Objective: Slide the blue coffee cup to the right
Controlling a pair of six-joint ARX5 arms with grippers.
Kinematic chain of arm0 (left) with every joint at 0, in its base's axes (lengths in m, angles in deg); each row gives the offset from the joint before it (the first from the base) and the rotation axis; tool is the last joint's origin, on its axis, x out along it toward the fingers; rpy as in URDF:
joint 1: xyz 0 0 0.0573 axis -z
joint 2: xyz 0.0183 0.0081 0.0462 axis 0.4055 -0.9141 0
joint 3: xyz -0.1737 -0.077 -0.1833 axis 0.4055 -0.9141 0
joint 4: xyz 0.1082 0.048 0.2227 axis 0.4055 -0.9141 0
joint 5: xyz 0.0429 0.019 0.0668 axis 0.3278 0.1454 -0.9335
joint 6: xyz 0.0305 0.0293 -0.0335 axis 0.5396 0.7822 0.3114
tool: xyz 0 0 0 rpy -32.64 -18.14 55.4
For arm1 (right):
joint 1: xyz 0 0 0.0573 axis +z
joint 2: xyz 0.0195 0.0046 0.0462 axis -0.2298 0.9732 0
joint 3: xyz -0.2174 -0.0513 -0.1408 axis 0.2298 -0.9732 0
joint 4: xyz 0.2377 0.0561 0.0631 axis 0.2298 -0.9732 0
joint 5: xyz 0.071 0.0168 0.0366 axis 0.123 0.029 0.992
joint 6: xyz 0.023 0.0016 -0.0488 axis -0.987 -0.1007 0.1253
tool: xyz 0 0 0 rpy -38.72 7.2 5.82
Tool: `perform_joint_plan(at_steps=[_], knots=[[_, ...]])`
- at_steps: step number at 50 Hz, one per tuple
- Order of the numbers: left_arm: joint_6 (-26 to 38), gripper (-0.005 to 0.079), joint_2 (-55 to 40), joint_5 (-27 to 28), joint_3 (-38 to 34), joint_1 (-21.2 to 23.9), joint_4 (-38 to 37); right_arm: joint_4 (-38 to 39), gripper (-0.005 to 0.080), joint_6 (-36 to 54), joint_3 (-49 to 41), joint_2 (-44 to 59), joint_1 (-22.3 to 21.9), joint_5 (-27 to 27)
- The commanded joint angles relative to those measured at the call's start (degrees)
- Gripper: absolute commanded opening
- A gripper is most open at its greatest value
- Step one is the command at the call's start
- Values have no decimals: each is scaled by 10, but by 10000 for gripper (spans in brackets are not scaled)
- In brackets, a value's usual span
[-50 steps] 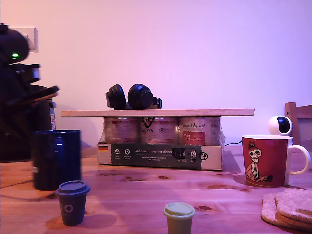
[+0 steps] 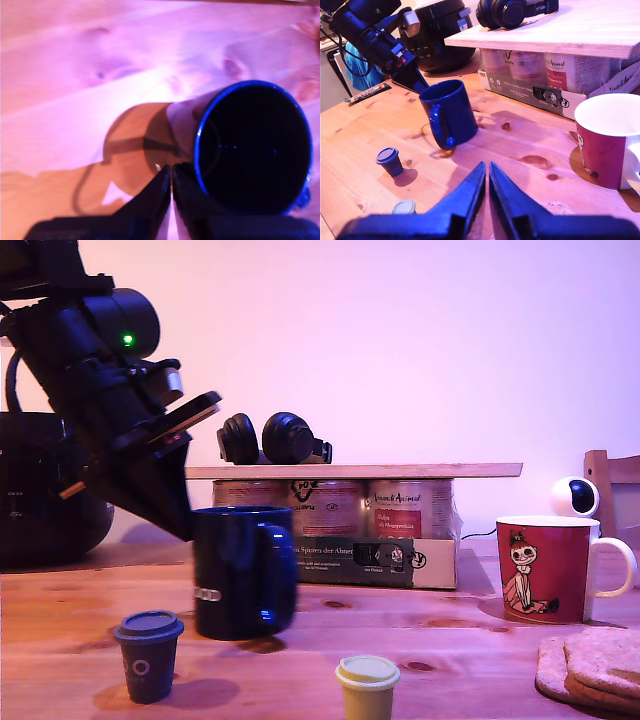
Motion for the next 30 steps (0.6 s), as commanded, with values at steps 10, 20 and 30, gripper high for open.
perform_joint_plan(at_steps=[10, 20, 30], knots=[[-6, -20, -8, 48, 0, 22, -8, 4, -12, 2, 4, -4, 3, 0], [-14, -20, -8, 55, 0, 41, 3, 5, -12, 2, 4, -4, 3, 0], [-27, -20, -8, 57, 0, 59, 39, 6, -12, 1, 4, -4, 3, 0]])
